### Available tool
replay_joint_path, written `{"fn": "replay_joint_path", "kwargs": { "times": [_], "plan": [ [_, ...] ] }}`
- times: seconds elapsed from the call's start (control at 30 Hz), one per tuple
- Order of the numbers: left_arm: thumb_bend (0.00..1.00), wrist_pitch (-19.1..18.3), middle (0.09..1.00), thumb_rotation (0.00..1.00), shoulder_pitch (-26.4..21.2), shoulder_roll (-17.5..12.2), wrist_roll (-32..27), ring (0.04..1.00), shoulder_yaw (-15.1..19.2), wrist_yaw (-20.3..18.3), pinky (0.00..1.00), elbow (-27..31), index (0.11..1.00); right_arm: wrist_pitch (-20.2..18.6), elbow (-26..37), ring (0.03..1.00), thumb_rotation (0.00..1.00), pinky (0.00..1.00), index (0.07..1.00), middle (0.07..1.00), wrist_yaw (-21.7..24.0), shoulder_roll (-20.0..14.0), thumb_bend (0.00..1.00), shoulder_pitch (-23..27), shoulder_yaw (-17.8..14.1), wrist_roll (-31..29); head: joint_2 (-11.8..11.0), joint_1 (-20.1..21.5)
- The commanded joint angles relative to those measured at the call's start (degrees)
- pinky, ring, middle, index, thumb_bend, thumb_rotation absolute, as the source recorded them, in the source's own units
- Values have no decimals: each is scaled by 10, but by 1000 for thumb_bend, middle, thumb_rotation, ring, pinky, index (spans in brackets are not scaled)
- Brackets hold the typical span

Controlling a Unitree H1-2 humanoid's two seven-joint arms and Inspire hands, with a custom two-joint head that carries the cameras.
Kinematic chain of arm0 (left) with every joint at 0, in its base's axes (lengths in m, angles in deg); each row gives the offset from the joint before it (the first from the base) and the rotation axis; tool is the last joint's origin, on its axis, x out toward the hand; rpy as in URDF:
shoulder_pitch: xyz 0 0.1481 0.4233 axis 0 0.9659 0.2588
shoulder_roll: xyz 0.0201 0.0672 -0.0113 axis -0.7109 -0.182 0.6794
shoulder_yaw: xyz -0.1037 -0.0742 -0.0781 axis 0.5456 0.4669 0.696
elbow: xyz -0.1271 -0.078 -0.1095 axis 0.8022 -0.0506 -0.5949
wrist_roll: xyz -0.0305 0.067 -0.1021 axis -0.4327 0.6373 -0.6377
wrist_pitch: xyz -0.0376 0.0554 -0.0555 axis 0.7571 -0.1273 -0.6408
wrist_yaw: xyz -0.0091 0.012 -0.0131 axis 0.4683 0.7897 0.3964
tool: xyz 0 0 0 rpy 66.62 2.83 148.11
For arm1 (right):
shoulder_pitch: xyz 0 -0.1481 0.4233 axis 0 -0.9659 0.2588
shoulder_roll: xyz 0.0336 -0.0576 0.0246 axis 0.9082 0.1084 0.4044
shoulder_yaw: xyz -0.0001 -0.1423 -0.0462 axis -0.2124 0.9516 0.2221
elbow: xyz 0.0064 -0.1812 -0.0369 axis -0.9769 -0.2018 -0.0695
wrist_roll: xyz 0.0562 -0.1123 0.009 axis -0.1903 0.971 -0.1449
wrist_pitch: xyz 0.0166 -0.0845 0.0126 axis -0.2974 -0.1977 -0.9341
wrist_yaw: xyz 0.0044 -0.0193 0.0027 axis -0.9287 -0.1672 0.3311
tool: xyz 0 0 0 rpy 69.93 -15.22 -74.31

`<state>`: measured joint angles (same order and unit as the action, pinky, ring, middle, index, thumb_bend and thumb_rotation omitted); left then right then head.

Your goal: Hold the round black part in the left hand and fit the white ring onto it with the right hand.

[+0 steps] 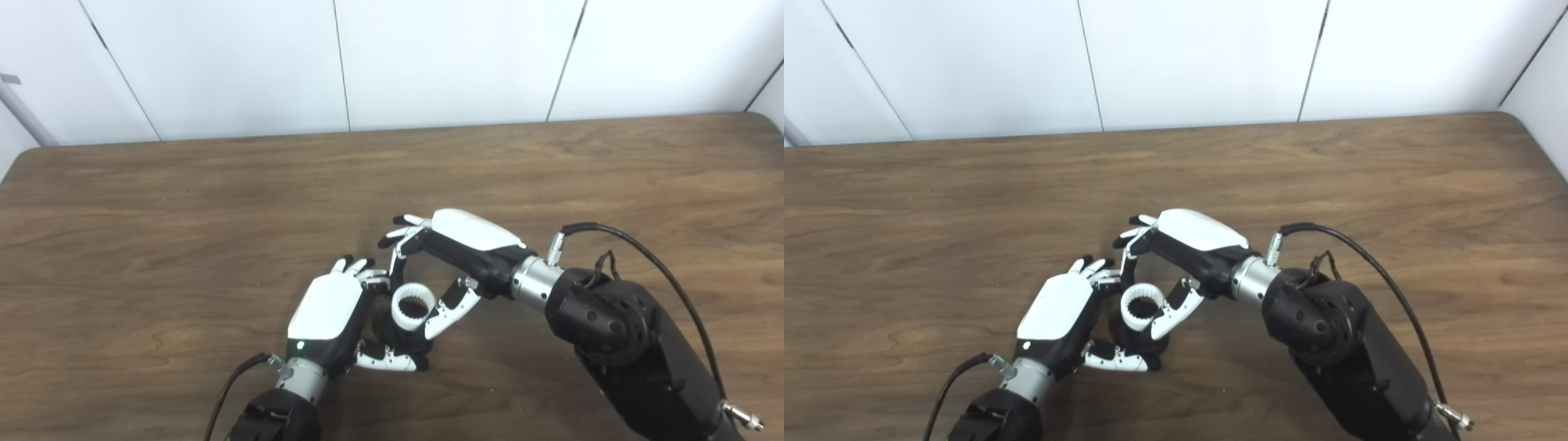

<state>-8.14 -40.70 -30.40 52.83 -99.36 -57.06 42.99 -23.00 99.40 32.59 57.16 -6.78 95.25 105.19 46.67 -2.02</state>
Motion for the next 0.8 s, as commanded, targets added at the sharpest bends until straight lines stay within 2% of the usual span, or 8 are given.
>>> {"fn": "replay_joint_path", "kwargs": {
  "times": [0.0,0.23,0.77],
  "plan": [
    [521,-2,797,54,-3,3,6,928,-7,-13,1000,0,485,12,3,982,137,969,485,864,-6,-1,519,10,-1,4,1,0],
    [521,-1,795,54,-3,2,5,928,-6,-12,1000,2,485,25,-11,982,137,967,485,862,-16,1,518,7,-4,-1,3,0],
    [520,-1,794,53,-6,3,8,924,-8,-14,1000,4,485,14,-9,987,136,972,485,868,-11,14,517,0,2,10,10,1]
  ]
}}
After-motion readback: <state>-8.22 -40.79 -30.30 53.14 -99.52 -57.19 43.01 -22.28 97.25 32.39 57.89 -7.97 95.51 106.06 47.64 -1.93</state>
